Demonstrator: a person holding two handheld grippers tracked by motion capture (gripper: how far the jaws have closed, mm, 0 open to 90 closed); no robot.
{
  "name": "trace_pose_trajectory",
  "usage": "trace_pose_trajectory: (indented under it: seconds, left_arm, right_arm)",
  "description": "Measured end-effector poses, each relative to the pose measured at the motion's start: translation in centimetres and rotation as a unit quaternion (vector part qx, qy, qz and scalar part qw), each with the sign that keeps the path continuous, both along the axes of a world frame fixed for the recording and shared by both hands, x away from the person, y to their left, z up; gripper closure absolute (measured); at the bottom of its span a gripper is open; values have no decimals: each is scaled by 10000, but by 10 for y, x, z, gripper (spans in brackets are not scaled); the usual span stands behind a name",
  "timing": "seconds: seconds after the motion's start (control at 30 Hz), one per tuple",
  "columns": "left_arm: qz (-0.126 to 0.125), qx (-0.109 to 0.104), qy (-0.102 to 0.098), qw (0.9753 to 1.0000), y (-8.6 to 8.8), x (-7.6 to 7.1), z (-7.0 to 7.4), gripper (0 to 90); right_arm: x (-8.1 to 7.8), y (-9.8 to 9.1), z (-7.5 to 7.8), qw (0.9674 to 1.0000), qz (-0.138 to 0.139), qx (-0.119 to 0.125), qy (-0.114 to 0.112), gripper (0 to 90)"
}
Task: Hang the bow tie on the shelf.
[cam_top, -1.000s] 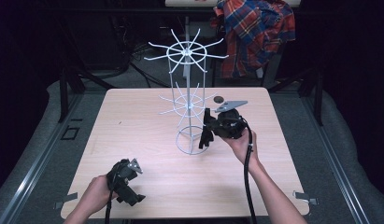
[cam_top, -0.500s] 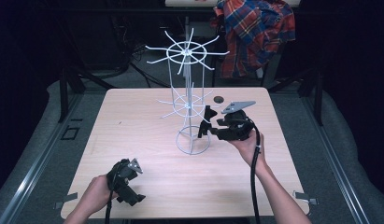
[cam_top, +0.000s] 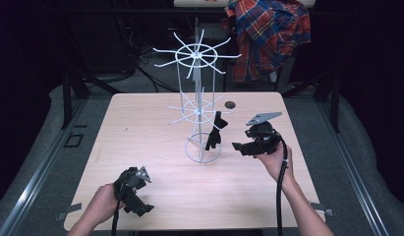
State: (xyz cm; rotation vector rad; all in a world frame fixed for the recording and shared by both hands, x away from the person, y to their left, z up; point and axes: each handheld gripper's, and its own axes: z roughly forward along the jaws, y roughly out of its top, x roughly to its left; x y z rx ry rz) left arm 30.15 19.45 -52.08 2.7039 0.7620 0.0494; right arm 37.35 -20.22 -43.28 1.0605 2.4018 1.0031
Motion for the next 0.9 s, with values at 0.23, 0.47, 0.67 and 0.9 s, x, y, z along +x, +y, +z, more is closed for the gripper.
trace_pose_trajectory:
  seconds: [0.23,0.47,0.67,0.9]
  left_arm:
    - [-128,-4,-14,9999,-7,3,0,1]
    - [-232,2,16,9997,-14,7,-1,1]
    - [-279,10,8,9996,-18,9,-1,1]
    - [-350,12,0,9994,-22,11,-1,1]
  right_arm:
    - [-5,-8,-1,9999,-159,34,57,240]
    - [-11,-15,-7,9990,-286,-53,349,175]
    - [-20,-23,-18,9968,-357,-287,659,160]
    - [-27,-33,-34,9920,-483,-383,1101,143]
